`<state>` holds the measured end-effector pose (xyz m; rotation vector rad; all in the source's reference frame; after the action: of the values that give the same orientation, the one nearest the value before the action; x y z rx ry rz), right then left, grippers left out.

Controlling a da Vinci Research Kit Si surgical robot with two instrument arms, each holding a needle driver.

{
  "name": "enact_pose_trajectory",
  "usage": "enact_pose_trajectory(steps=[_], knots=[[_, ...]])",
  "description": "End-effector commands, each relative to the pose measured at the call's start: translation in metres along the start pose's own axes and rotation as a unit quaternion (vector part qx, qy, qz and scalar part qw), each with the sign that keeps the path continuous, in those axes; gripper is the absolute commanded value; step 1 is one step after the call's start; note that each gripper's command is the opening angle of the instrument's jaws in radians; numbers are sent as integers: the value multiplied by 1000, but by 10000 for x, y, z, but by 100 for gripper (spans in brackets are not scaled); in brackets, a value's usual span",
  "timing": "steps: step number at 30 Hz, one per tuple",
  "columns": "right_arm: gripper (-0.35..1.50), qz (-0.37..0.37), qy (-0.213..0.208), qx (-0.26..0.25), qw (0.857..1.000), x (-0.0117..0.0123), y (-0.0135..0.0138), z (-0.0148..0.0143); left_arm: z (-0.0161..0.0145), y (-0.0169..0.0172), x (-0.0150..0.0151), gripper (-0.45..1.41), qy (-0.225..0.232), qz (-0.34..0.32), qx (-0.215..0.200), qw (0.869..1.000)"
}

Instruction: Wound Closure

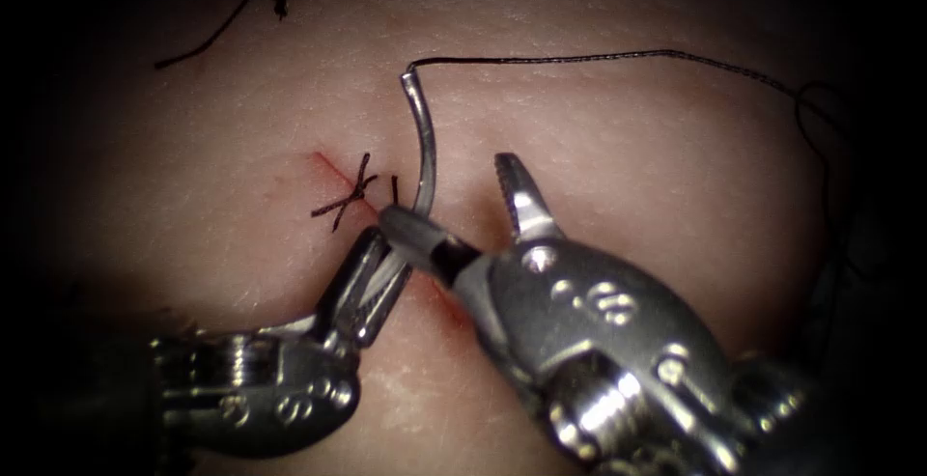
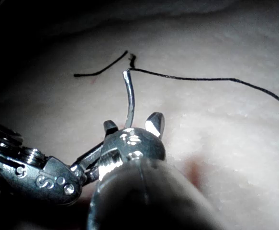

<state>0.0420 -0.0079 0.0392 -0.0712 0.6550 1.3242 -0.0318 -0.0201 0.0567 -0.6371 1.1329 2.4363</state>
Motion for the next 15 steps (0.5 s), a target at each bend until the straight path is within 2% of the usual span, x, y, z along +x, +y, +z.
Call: enact_pose_trajectory(steps=[1, 4, 5, 8, 13, 15], knots=[[96, 9, 1, 3, 1000, -4, -6, 14, -1, 10, -1, -45, 0, 2, -2, 1000], [91, 26, -4, 7, 1000, -6, -9, 20, -3, 9, 1, -45, 0, 2, 4, 1000], [79, 28, -6, 10, 1000, -7, -10, 21, -3, 8, 2, -45, 0, 4, 7, 1000], [26, 36, -7, 14, 999, -9, -13, 25, -5, 7, 5, -45, -1, 7, 15, 1000], [-11, 62, -11, 14, 998, -9, -12, 28, -7, 5, 8, -45, 0, 16, 22, 1000], [-35, 72, -20, 15, 997, -11, -13, 29, -6, 4, 9, -45, -1, 20, 24, 1000]])
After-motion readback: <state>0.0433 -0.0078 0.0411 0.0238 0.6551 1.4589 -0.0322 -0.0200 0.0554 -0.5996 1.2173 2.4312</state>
